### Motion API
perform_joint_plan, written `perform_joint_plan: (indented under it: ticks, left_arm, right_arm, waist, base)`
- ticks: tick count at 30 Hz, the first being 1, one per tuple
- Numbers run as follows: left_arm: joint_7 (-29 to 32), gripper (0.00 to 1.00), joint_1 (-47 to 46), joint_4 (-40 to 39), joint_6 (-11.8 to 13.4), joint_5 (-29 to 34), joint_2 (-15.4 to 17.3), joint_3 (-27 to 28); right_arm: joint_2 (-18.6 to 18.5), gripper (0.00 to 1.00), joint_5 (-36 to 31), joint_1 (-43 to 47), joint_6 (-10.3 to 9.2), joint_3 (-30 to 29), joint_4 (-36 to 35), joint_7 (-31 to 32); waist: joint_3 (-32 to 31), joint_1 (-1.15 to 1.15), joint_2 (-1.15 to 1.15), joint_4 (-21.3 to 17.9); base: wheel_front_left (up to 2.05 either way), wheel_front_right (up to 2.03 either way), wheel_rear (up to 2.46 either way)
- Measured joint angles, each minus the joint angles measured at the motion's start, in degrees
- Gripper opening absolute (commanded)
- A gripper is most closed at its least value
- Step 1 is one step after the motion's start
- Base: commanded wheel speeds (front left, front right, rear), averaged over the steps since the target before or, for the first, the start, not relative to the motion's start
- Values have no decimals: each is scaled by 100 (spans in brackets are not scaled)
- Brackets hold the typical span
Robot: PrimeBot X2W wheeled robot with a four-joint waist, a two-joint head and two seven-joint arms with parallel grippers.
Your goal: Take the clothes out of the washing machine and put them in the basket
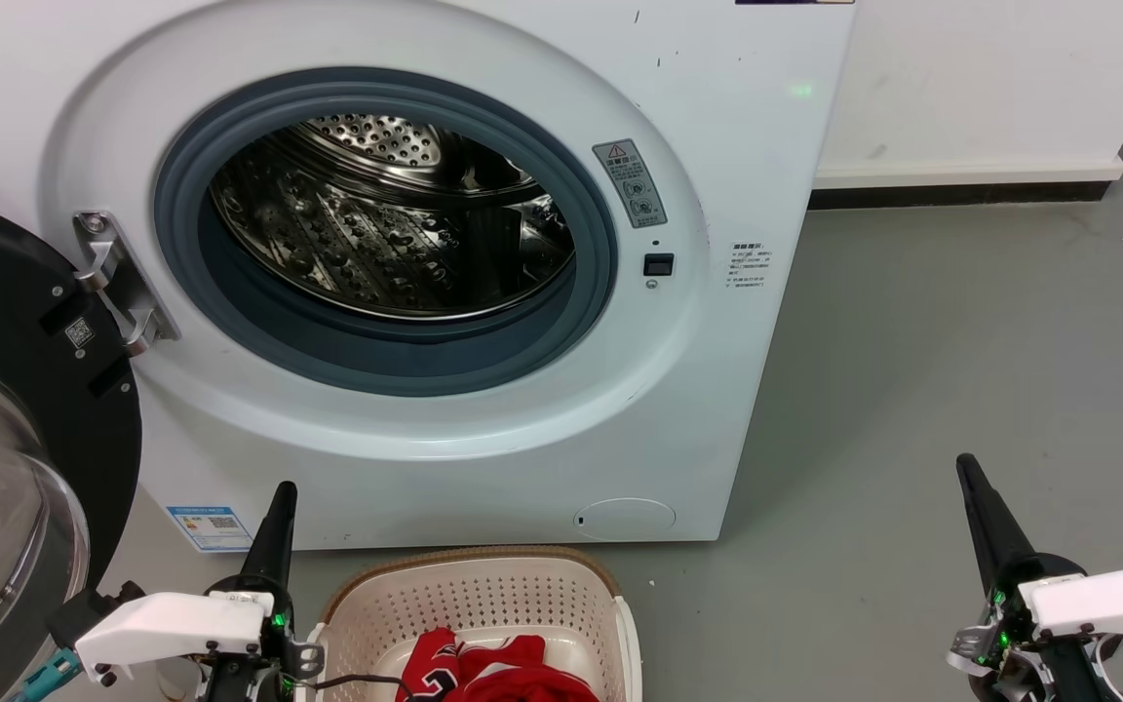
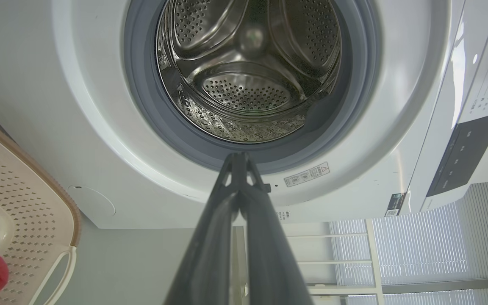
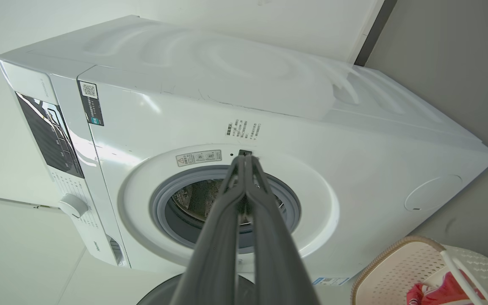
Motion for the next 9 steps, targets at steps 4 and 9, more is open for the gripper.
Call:
perform_joint_plan:
  ticks: [4,9]
  left_arm:
    - [40,0,-30,22,-15,-171,-7,35]
    - [104,0,-88,49,-64,-474,-25,80]
  right_arm:
    - [1,0,192,-17,1,-21,34,21]
    - [3,0,513,-112,0,-56,99,34]
  waist:
    - [10,0,0,0]
    - [27,0,0,0]
  base:
    - [0,0,0]
    - [0,0,0]
